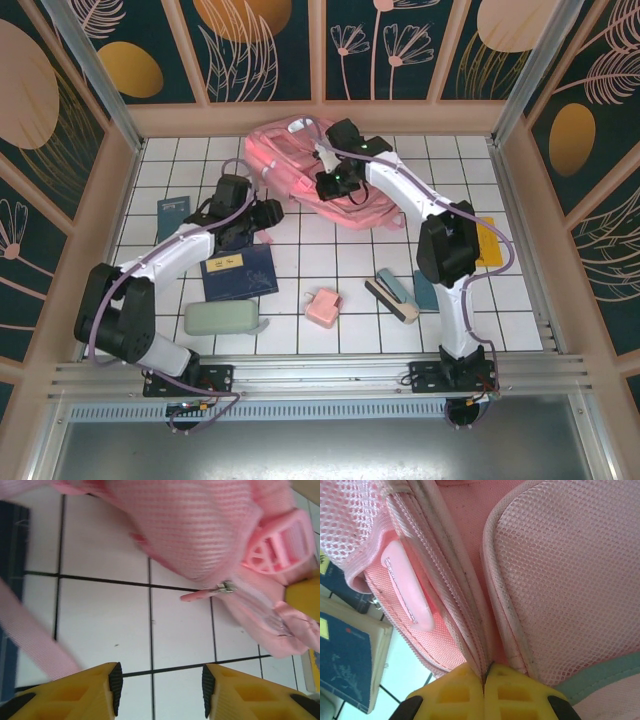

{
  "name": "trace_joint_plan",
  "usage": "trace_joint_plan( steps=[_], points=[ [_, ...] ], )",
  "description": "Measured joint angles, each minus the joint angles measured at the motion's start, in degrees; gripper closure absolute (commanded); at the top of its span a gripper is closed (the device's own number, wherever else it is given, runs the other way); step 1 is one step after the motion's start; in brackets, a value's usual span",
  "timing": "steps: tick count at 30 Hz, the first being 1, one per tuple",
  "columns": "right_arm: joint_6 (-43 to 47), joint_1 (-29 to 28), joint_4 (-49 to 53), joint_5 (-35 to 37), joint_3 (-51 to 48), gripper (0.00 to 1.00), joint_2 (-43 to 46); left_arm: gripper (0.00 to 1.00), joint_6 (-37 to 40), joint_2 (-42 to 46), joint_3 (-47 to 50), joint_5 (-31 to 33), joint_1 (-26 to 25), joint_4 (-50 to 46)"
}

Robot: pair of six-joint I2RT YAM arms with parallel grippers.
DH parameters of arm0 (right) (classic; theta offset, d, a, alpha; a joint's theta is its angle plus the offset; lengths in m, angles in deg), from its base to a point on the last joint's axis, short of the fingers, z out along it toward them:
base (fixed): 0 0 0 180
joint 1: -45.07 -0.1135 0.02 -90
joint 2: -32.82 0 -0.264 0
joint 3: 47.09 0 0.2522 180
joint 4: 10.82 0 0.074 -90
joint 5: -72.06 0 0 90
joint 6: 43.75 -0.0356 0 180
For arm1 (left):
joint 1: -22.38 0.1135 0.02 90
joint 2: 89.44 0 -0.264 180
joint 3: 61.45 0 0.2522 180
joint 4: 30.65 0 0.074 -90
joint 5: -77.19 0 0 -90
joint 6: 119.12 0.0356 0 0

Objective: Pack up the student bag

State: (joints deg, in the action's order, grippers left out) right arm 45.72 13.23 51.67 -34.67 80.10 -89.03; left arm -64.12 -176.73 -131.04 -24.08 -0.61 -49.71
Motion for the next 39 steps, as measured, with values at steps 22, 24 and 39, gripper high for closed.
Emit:
trace_joint_plan(
  steps=[22,24,39],
  points=[
    [-2.0,4.3,-1.0,-10.5,1.0,1.0,2.1,0.51,9.2,-6.8,-6.3,7.0,-2.8,0.4],
    [-2.4,4.7,-1.5,-11.4,1.0,1.0,2.7,0.51,9.4,-6.9,-6.3,6.8,-2.7,0.6],
    [-3.5,5.1,-2.9,-14.4,0.9,1.0,2.9,0.58,11.0,-10.1,-7.0,1.4,-2.5,7.2]
  ],
)
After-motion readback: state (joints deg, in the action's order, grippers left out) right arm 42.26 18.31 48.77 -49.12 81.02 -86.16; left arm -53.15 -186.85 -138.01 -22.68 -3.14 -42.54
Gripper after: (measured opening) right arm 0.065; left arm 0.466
